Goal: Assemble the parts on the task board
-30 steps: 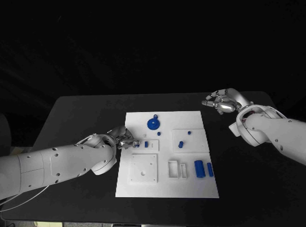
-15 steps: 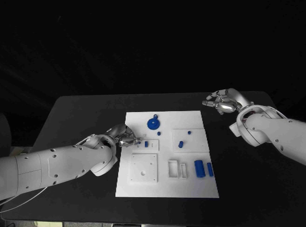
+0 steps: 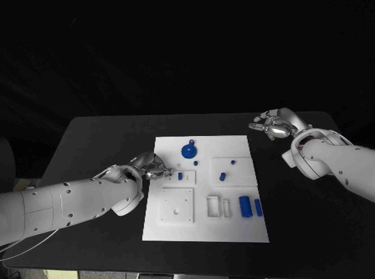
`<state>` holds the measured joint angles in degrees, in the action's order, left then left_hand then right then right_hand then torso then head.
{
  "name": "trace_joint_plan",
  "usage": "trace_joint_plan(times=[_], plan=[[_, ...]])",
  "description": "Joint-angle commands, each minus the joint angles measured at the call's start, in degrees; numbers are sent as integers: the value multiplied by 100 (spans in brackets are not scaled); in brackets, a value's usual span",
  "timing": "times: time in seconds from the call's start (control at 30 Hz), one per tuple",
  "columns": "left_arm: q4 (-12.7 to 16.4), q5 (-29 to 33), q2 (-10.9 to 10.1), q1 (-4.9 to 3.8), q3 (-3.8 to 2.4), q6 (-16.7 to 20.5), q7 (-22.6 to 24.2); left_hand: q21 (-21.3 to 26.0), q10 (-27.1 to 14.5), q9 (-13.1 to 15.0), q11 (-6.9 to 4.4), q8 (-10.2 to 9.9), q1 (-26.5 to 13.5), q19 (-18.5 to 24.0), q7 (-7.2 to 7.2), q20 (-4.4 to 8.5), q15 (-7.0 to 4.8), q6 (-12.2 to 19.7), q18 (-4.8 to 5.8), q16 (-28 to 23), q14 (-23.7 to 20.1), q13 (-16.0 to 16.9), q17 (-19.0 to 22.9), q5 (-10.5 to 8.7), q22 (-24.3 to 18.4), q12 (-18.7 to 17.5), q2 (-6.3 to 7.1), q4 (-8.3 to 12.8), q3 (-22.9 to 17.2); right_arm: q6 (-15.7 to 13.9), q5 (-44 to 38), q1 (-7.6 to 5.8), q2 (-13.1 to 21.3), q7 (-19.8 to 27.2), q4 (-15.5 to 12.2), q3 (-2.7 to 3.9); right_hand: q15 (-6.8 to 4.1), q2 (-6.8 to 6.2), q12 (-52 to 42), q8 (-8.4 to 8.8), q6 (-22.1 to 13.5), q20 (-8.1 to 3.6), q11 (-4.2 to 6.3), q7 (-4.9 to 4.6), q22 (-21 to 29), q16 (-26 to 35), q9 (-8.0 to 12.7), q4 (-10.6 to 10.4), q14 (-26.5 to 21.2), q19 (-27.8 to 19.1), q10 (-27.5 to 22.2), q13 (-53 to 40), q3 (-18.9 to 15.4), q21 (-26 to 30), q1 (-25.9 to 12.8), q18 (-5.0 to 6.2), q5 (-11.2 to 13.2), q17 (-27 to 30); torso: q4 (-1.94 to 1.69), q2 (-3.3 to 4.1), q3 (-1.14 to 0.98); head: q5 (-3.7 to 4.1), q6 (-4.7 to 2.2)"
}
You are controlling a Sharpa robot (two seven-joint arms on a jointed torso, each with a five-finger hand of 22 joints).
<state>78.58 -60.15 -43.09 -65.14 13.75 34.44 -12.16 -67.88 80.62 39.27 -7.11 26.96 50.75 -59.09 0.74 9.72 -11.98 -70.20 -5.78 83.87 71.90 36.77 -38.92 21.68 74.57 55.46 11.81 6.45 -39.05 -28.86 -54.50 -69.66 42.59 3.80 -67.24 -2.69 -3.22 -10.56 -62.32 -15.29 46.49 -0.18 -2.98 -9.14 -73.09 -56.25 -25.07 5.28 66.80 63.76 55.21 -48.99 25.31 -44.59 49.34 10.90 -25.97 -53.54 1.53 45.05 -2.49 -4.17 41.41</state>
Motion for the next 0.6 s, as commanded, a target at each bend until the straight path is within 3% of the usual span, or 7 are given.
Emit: trace_joint_plan(times=[0.03,0.6], plan=[[-6,-211,14,45,0,185,80,-22,-2,-9,-33,10,496,-50,45,585,-115,15,-72,9,80,-7,1,18,-9,31,-421,330,-336,72,-5,3,2,57,-13,1,-7,1,-26,-33,3,19,5,-27,-6,23,9,-3,45,37,-51,9,-15,20,-67,410,-20,-6,0,-2,0,-12,9],[-37,-641,50,182,1,370,-5,-26,-7,-19,-43,9,520,-64,53,588,-125,14,-75,2,92,-10,6,-9,-14,28,-399,296,-338,71,-5,3,14,55,-27,2,-8,3,-31,-34,4,18,6,-26,-10,25,10,0,46,39,-52,15,-17,23,-72,410,-27,-8,9,3,-1,-25,12]])
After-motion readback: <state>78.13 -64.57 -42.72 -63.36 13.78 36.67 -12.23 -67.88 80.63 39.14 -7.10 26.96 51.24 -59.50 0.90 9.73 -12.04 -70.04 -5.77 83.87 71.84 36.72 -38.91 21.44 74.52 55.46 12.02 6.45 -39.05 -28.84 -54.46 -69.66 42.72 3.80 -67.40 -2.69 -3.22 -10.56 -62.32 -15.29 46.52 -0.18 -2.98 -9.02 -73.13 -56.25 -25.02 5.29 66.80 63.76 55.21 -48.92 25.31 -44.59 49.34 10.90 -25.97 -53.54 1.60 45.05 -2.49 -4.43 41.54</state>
